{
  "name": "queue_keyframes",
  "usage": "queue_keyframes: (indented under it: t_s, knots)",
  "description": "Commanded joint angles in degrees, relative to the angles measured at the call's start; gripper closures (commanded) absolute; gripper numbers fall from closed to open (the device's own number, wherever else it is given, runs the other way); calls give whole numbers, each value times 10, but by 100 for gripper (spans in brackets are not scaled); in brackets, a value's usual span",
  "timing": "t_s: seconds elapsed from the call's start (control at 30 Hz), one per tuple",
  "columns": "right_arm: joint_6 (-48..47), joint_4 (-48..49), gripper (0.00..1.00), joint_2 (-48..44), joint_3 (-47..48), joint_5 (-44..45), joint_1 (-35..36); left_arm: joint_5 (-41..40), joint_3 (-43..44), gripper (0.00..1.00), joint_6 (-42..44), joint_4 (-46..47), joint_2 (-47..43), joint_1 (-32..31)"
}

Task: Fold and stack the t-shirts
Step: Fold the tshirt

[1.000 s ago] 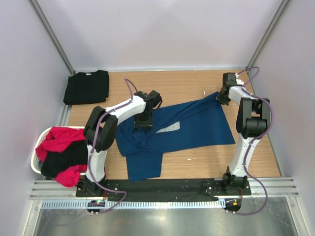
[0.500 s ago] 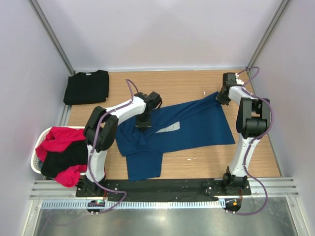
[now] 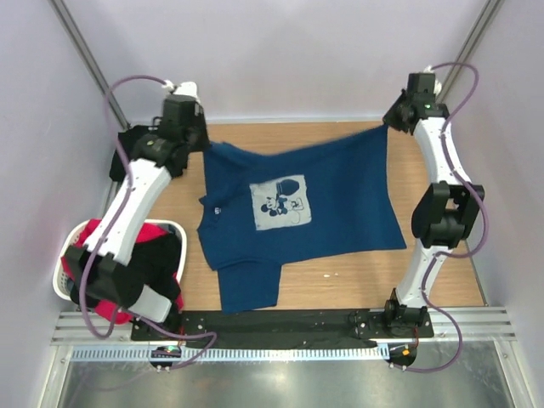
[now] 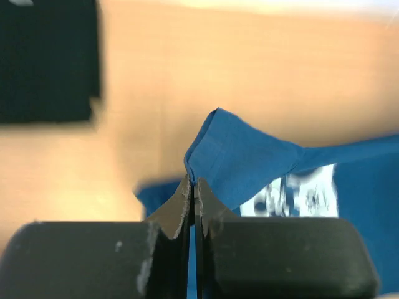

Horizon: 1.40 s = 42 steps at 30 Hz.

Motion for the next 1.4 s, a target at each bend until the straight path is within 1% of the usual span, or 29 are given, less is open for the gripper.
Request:
queue_keyframes:
  t_s: [0.0,0.03,0.13,0.17,0.2,0.23,0.27,0.33,0.37,0.4,0.47,0.5,0.57,0.6,0.7,0.73,0.8,0.83,0.87,0.93,0.97,1.03,1.13,1.17,1.23,1.27,1.3,1.33,1.37]
  knots:
    - [-24,-7,99,-98,82,-60,-3,44,-20,100,127,149,-75,22]
    - [-34,-12,99,-121,90,-66,-3,72,-25,100,171,173,-103,22]
    - [-53,-15,99,-172,94,-67,-3,124,-24,100,210,194,-161,22]
    - [-70,-15,99,-211,90,-59,-3,134,-24,100,241,198,-176,22]
    - [-78,-16,99,-236,82,-52,-3,159,-23,100,252,204,-190,22]
    - [-85,-23,99,-259,79,-35,-3,195,-25,100,260,212,-226,22]
    - [-92,-29,99,-304,78,-12,-3,209,-33,100,265,220,-244,22]
    - [-113,-48,99,-347,77,16,-3,242,-40,100,279,233,-284,22]
    - [-117,-55,99,-372,75,23,-3,266,-39,100,282,233,-319,22]
    - [-124,-66,99,-412,71,29,-2,278,-35,100,286,227,-334,22]
    - [-129,-76,99,-455,64,35,-2,301,-17,100,292,196,-361,22]
    - [-131,-80,99,-492,58,37,-3,304,3,100,293,185,-383,22]
    - [-131,-96,99,-520,56,43,-2,304,23,100,298,172,-404,22]
    - [-128,-108,99,-544,56,44,-3,306,53,100,303,165,-417,22]
    - [-122,-120,99,-571,68,59,-3,319,111,100,311,154,-416,22]
    - [-115,-133,99,-573,78,66,-2,320,159,100,313,146,-409,21]
    - [-110,-169,99,-566,138,90,-3,323,208,100,309,126,-372,21]
    - [-111,-183,99,-546,164,98,-3,319,263,100,301,118,-353,22]
    - [-112,-196,99,-537,218,105,-3,311,286,100,295,113,-338,22]
    - [-116,-240,99,-509,271,132,-3,280,327,100,284,110,-295,22]
    - [-126,-255,99,-478,320,140,-3,271,349,100,277,111,-283,22]
    - [-129,-296,99,-437,350,175,-3,262,347,100,269,132,-255,22]
    - [-125,-309,99,-410,318,204,-2,265,324,100,252,151,-222,21]
    - [-127,-305,99,-401,270,210,-3,265,290,100,250,160,-218,21]
    - [-129,-268,99,-396,215,228,-3,263,248,100,253,181,-203,22]
    - [-132,-247,99,-396,148,233,-3,263,229,100,257,185,-189,22]
    - [-136,-192,99,-403,110,241,-2,262,183,100,266,196,-179,22]
    - [-137,-159,99,-405,70,255,-3,262,163,100,271,206,-171,22]
    - [-138,-127,99,-406,-9,262,-3,268,138,100,278,214,-150,22]
